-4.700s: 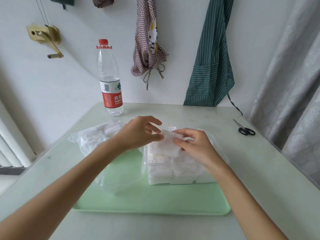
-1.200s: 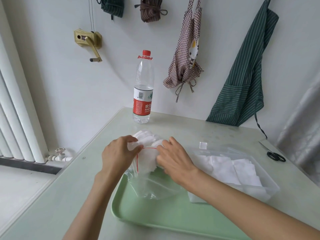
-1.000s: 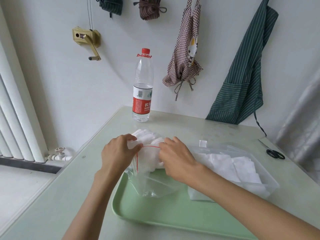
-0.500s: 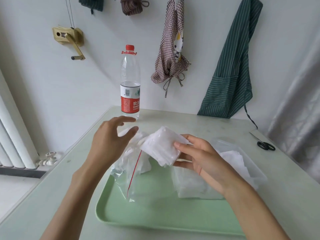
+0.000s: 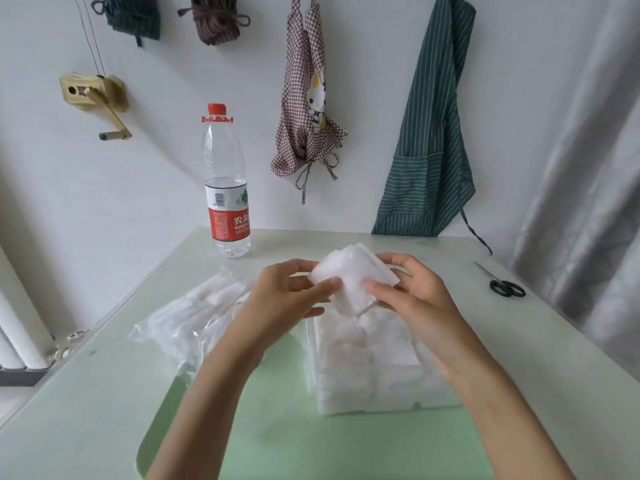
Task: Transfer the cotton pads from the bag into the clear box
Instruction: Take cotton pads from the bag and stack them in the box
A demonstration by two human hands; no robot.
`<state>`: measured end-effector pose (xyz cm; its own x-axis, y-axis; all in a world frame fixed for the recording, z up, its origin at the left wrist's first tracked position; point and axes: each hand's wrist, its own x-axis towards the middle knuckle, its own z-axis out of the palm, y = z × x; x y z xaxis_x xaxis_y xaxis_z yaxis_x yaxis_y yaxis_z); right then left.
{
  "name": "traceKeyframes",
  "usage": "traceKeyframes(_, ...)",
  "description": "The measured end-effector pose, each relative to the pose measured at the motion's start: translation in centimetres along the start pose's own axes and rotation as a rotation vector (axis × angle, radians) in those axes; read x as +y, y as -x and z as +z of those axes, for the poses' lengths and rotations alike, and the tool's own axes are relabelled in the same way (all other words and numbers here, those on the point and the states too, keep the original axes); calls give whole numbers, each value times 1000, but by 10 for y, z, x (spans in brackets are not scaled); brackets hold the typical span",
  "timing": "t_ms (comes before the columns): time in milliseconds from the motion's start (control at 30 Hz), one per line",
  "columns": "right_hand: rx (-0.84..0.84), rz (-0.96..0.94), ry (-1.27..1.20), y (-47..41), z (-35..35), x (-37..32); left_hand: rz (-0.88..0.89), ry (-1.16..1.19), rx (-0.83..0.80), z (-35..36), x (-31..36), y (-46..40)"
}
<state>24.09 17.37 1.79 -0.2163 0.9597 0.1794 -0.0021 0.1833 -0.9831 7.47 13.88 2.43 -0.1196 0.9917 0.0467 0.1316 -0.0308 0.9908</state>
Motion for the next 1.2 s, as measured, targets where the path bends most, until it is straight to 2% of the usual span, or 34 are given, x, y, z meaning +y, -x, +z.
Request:
traceKeyframes(133,31,-167,273,-3,-12,5,11,32,-47,21,-8,-11)
traceKeyframes(233,178,-302,453,-8,-19,15,-4,136,-104,31,-13,-16)
traceKeyframes(400,290,-462,499,-12,-22,19,2,262,-197,37,-21,-16)
traceKeyframes(567,170,-362,380,-18,-25,21,2,204,-167,40,-18,-17)
traceKeyframes(667,140,-358,461,-16,-28,20,-15,134,-163,41,-14,-17)
traceKeyframes(800,74,-337,550,-13,-27,16,37,84,-56,46,-13,-14)
traceKeyframes(867,20,-235,496,-13,-30,15,94,60,-5,48,-15,-14)
traceKeyframes(933,-75,-22,358,-13,-38,13,146,56,10,52,-17,-15)
traceKeyframes(1000,-136,100,306,-11,-47,11,209,20,5,56,-19,-15)
traceKeyframes(1100,-80,28,282,-8,-61,3,262,-31,-47,66,-13,-17)
traceKeyframes(1200,68,-57,240,-9,-70,-4,263,-103,-111,72,6,-30)
